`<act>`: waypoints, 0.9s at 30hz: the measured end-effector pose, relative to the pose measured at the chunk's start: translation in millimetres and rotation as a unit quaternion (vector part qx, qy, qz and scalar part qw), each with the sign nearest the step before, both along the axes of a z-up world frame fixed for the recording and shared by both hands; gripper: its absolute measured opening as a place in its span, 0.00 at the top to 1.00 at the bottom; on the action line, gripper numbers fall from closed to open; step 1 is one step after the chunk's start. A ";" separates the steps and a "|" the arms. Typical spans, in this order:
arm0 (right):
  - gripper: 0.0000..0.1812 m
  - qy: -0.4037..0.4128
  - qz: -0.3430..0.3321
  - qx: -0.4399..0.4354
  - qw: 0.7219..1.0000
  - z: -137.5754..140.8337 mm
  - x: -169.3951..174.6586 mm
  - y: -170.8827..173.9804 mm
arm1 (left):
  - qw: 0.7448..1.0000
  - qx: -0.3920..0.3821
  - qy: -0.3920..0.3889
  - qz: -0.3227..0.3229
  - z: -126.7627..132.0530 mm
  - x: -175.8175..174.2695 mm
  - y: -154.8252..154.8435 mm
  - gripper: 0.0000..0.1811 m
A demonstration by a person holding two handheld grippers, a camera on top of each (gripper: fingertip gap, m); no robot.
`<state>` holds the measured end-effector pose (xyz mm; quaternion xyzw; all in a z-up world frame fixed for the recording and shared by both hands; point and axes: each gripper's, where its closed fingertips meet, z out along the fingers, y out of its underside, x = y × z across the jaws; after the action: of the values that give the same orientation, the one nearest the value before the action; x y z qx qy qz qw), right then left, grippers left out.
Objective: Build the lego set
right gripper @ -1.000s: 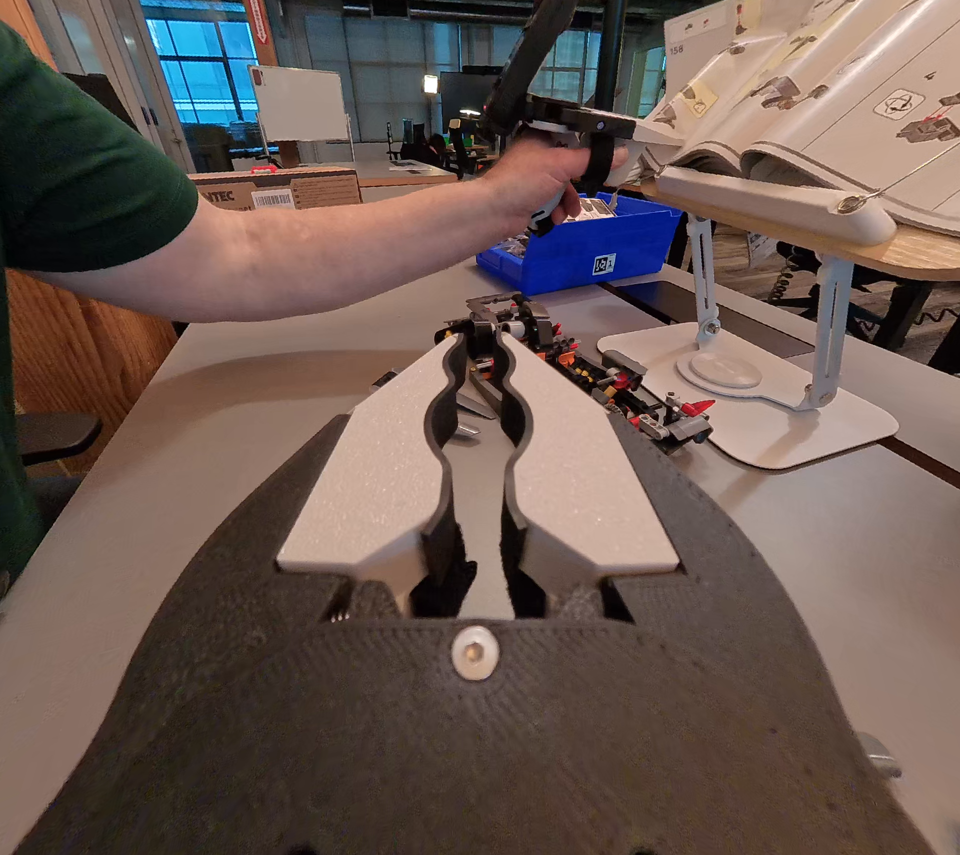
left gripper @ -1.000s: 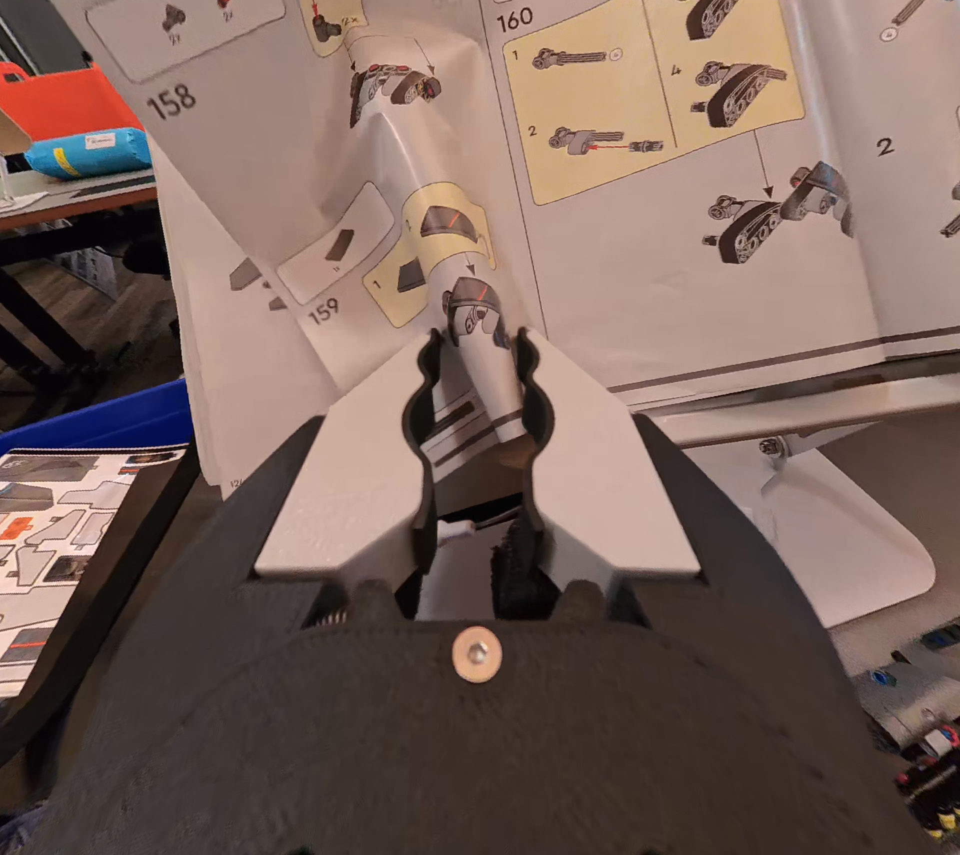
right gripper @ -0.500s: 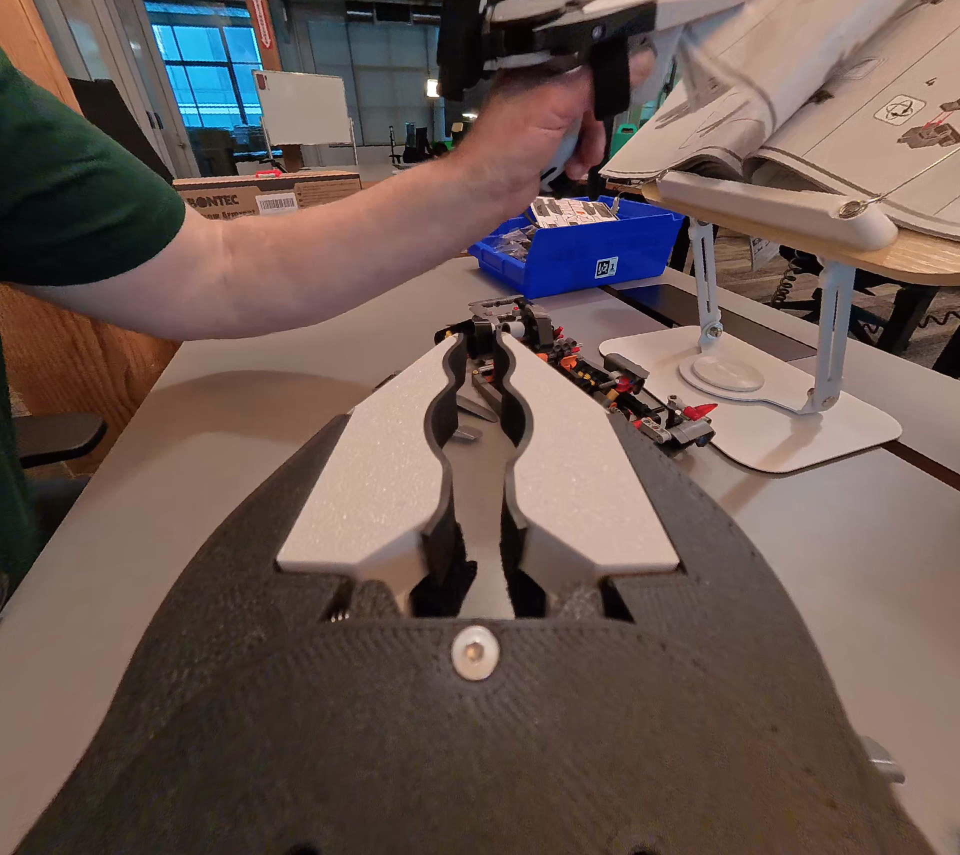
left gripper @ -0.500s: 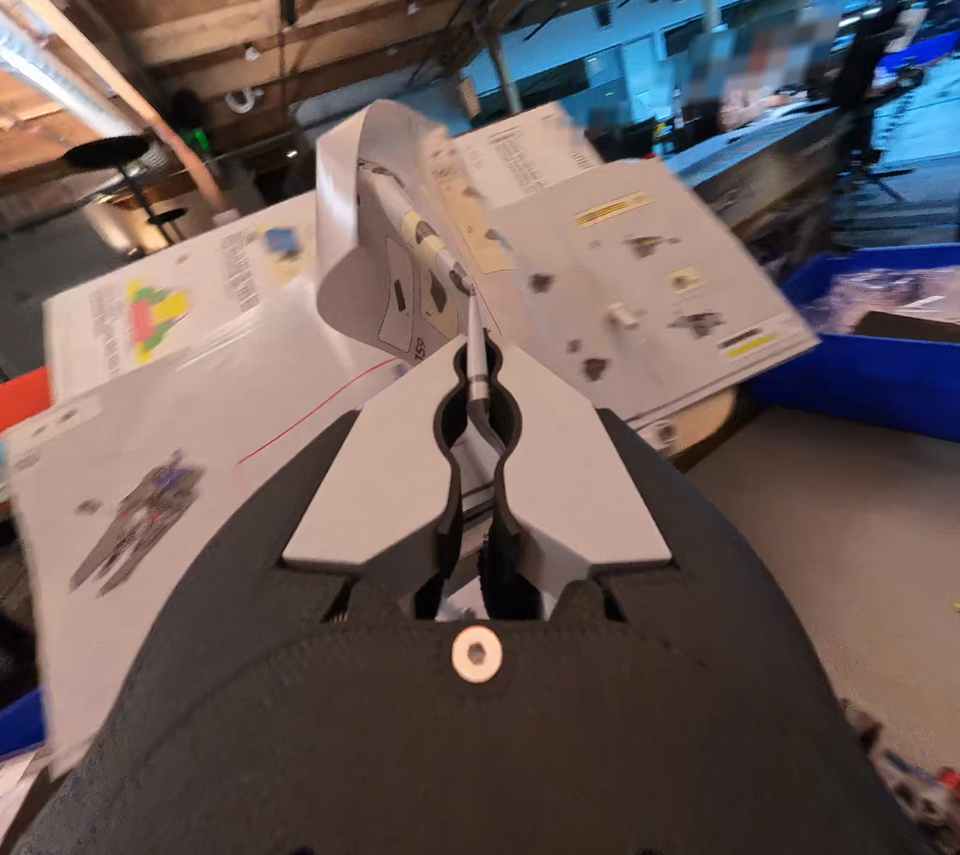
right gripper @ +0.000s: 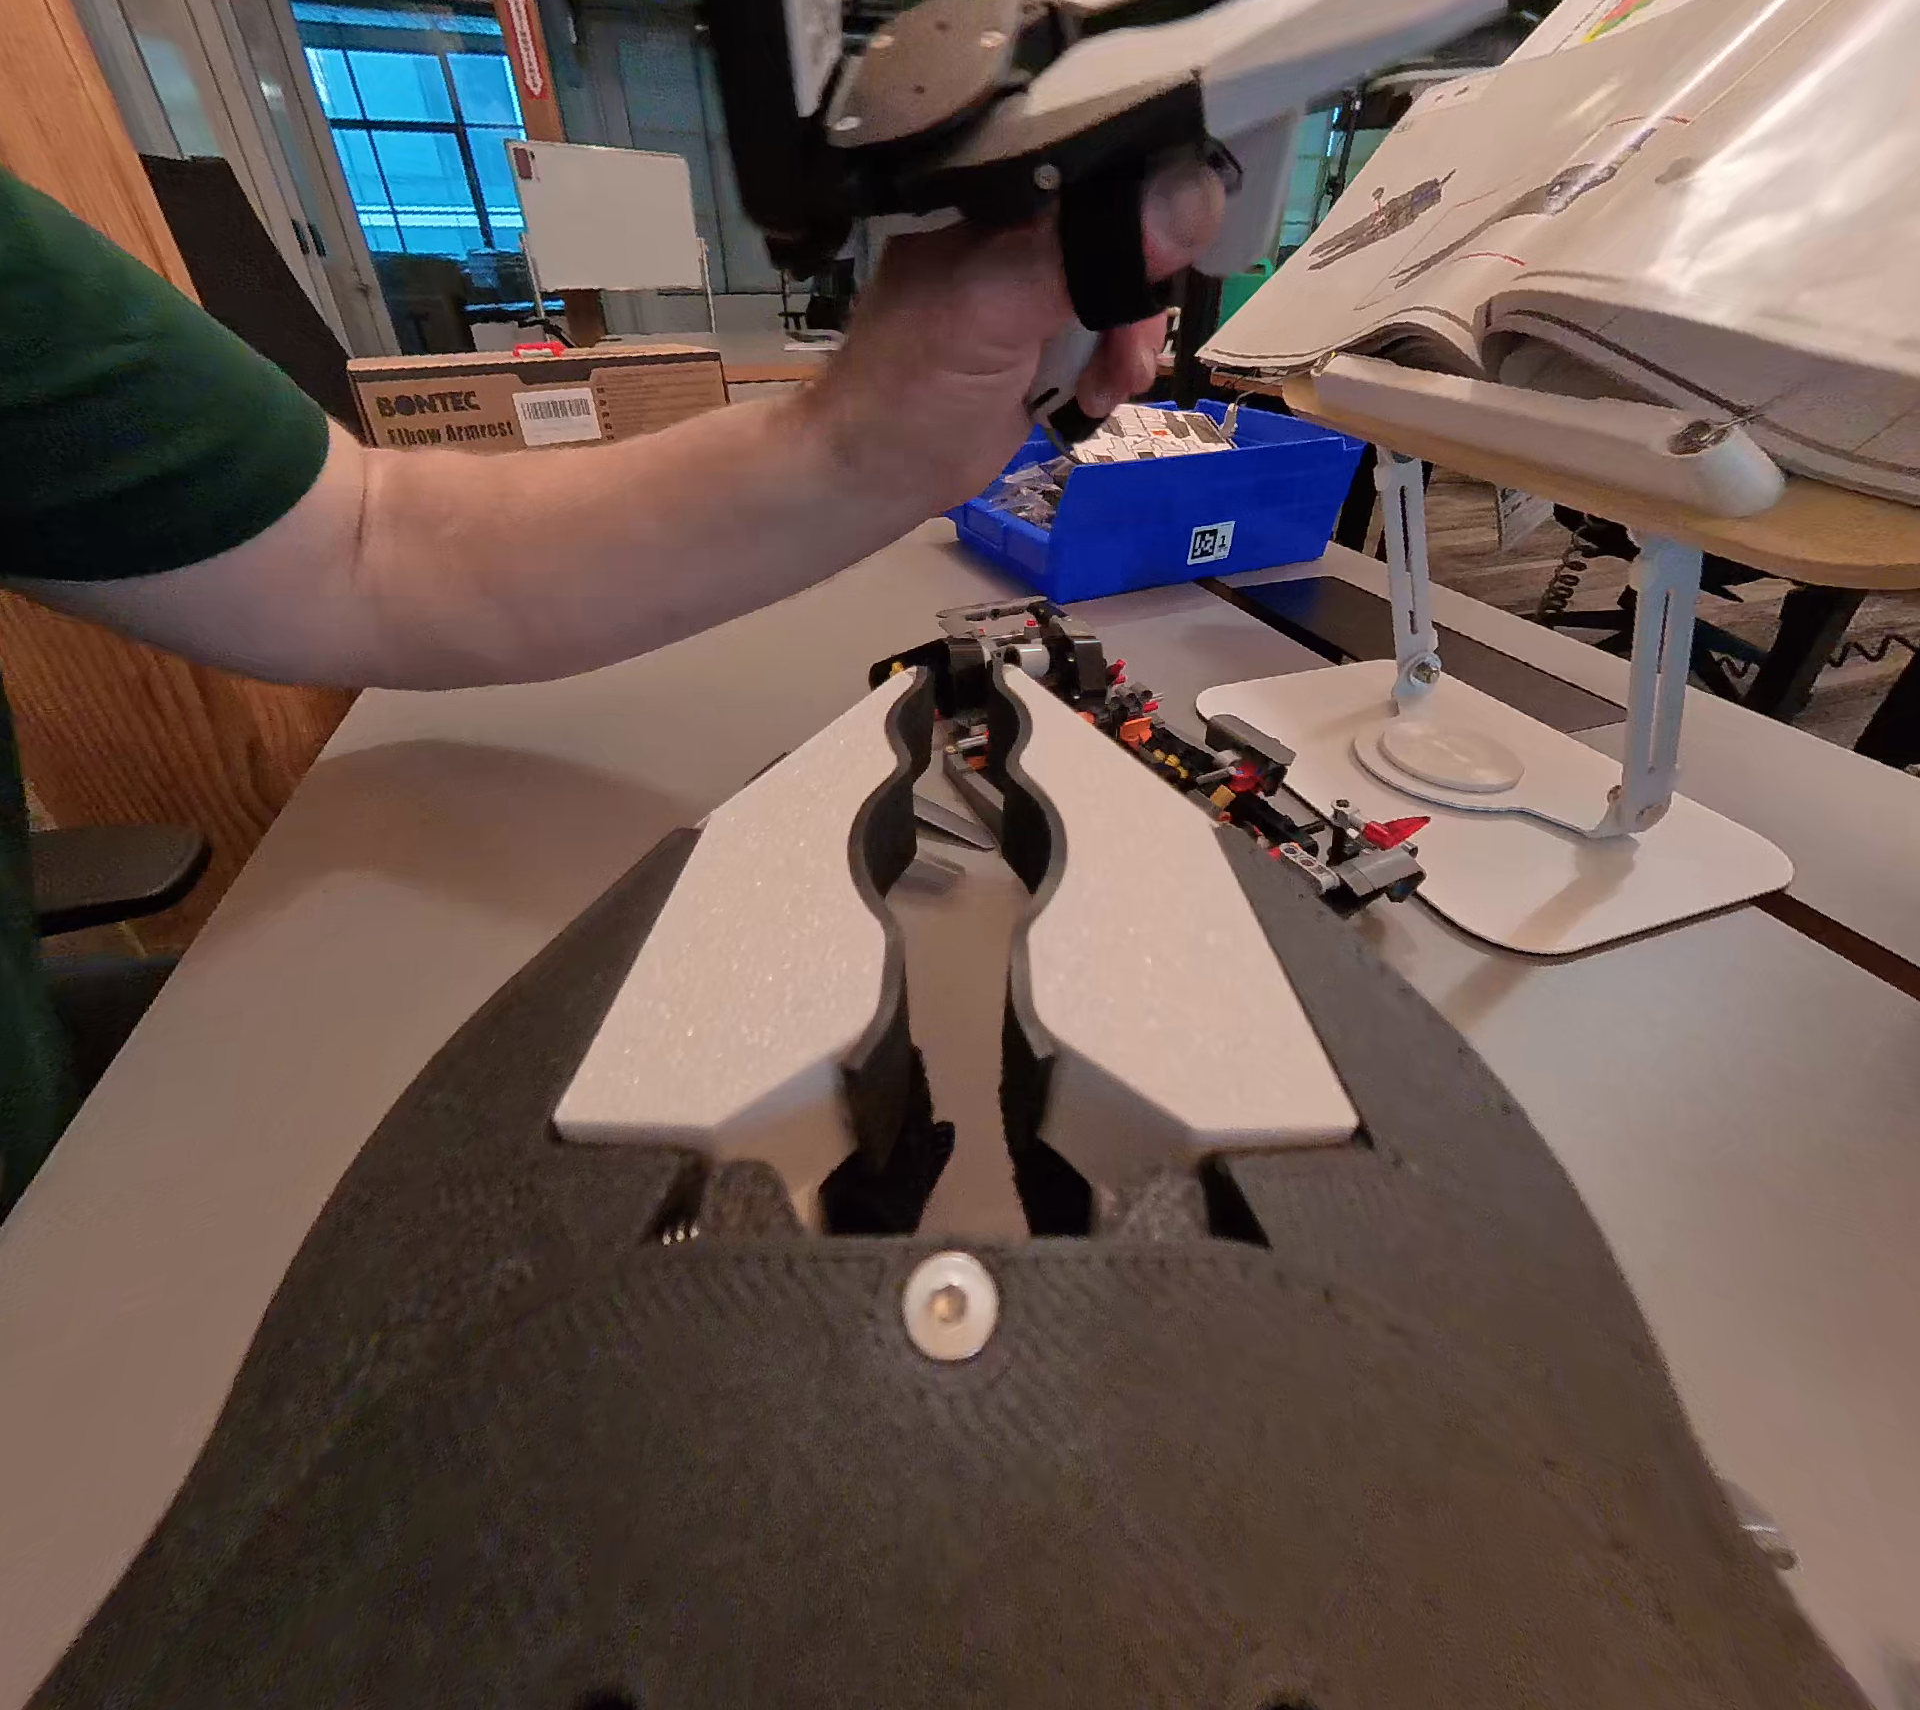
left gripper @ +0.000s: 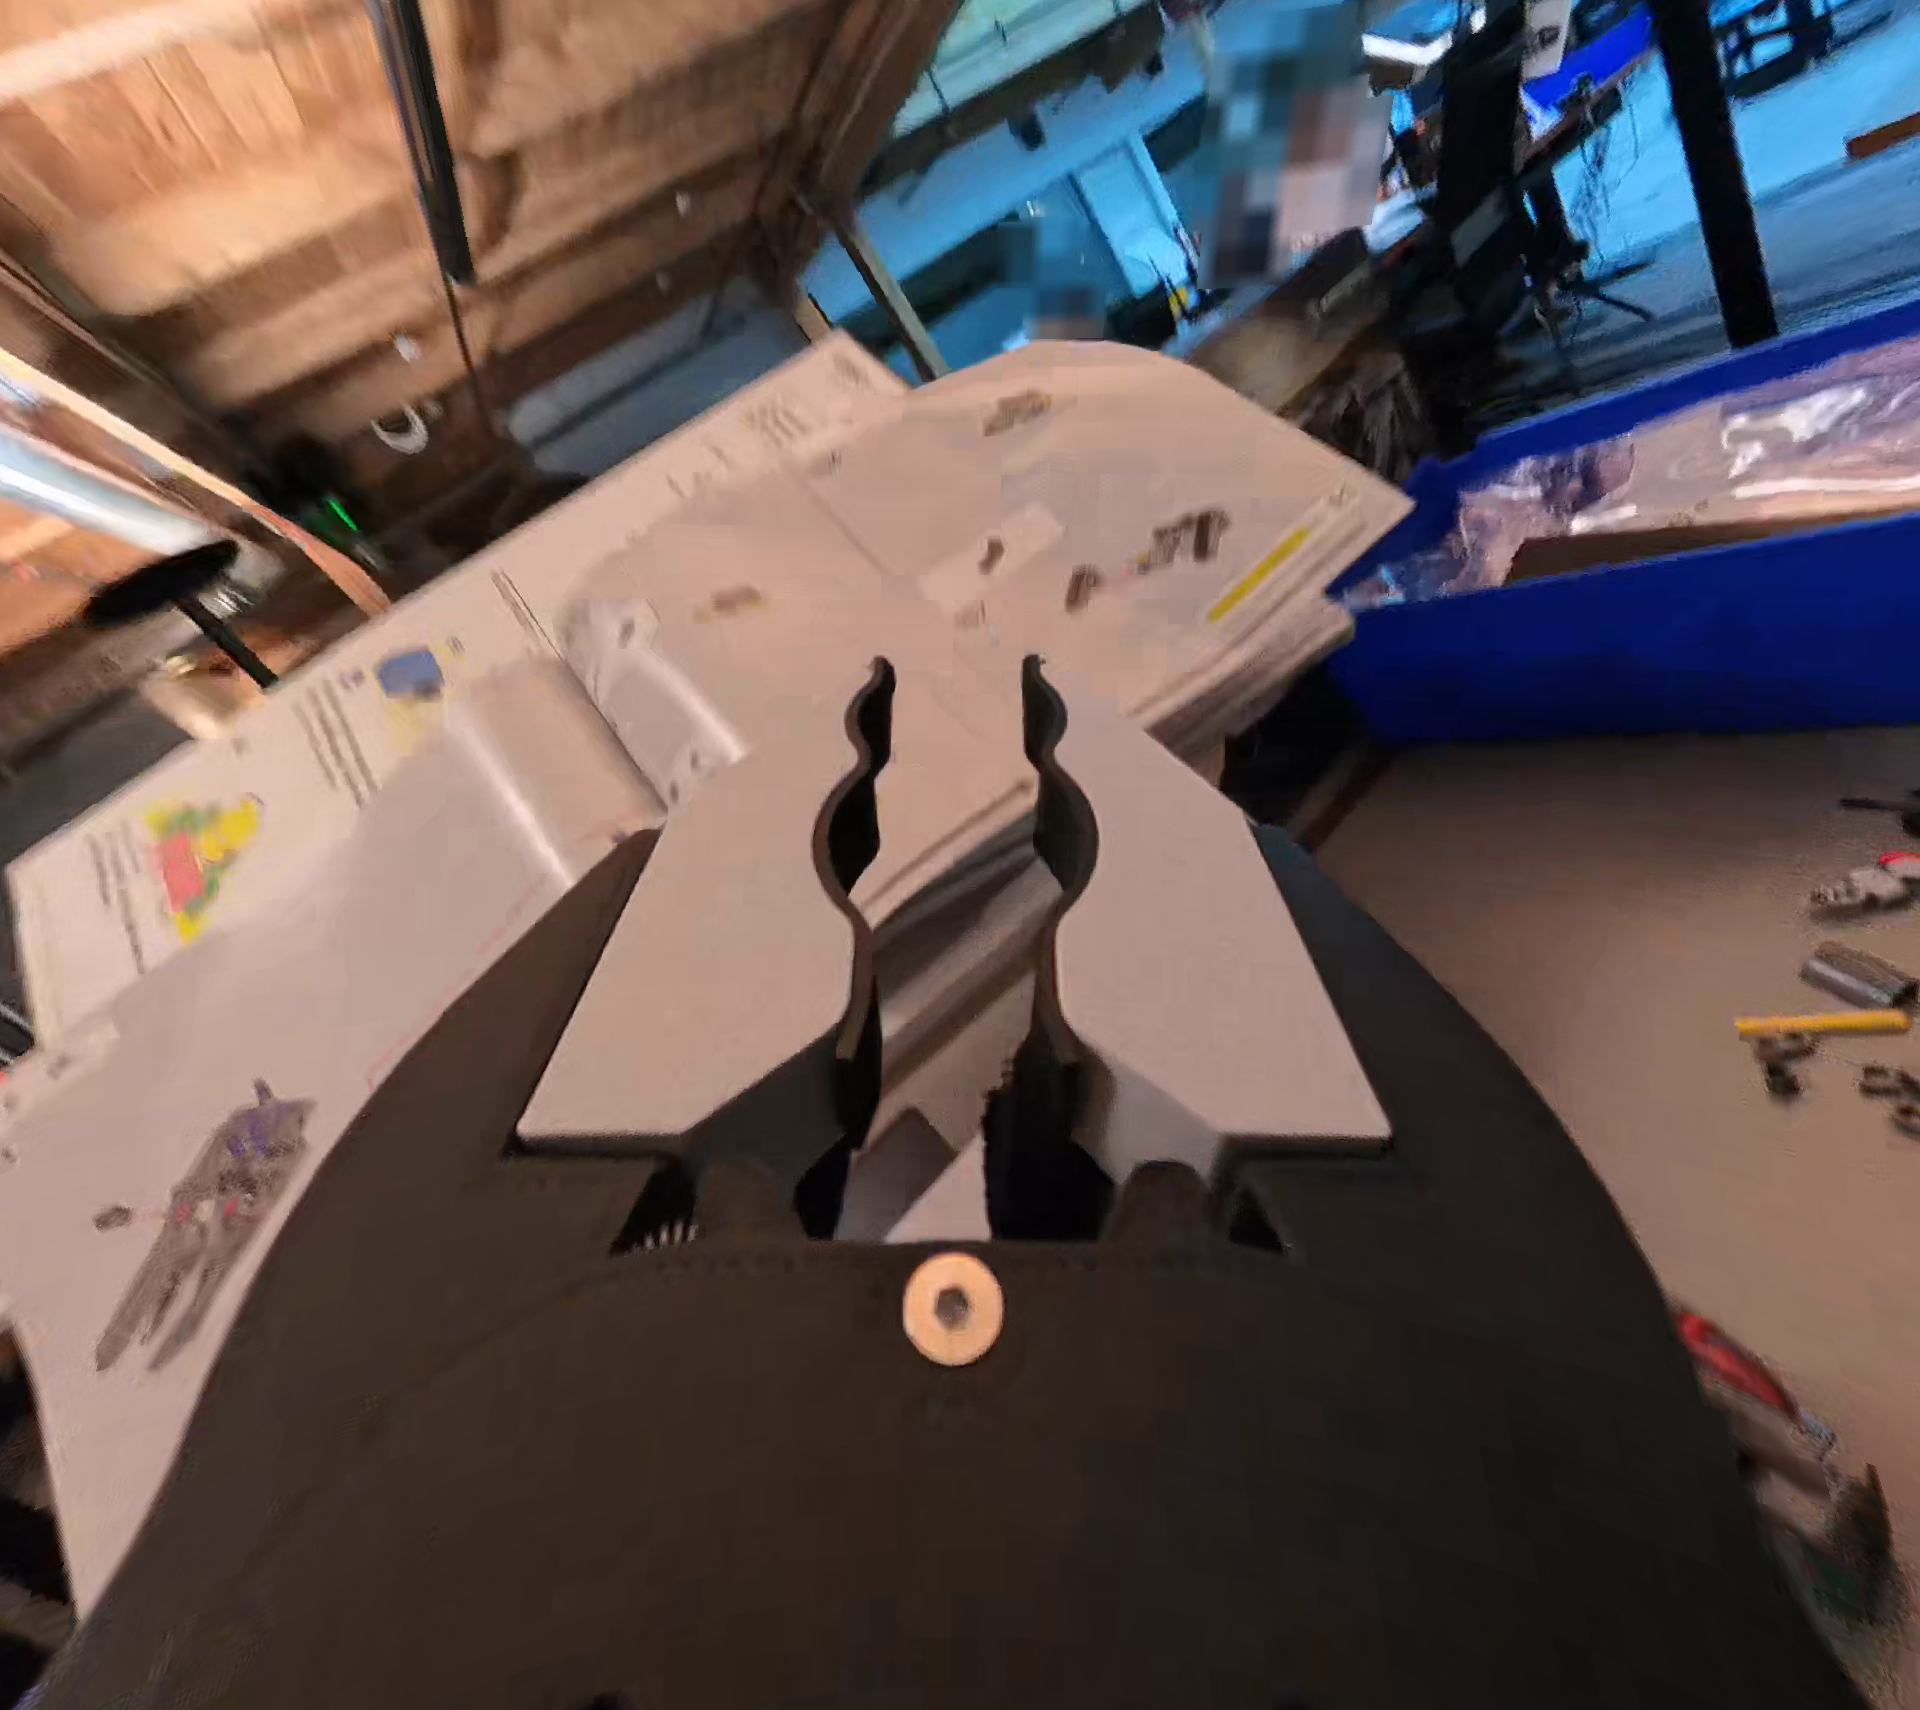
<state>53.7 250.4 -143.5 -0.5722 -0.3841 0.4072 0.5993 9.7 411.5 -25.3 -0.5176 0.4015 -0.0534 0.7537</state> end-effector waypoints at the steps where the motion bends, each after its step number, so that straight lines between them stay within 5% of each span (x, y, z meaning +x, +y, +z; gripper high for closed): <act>1: 0.96 -0.001 0.002 0.000 1.000 -0.8 -1.2 -0.4 | 1.000 -0.024 0.016 0.002 -8.9 -2.3 10.8 0.87; 8: 0.96 -0.012 -0.006 0.003 1.000 -3.4 0.1 1.6 | 0.981 -0.039 0.163 0.093 -46.6 -2.5 73.1 0.79; 14: 0.96 -0.005 -0.001 0.001 1.000 -0.6 0.2 0.1 | 0.975 -0.055 0.198 0.083 -63.2 5.3 74.2 0.79; 22: 0.96 -0.005 -0.003 0.006 1.000 2.1 0.8 -1.1 | 0.983 -0.031 0.175 0.048 -51.1 9.6 38.6 0.80; 27: 0.96 0.001 -0.012 0.007 1.000 4.9 4.6 1.4 | 0.987 -0.091 0.131 -0.004 -57.9 4.3 -10.3 0.79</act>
<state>58.3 251.8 -138.6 -0.5719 -0.3794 0.3977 0.6089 14.0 401.2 -83.2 -0.5855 0.4920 -0.0243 0.6438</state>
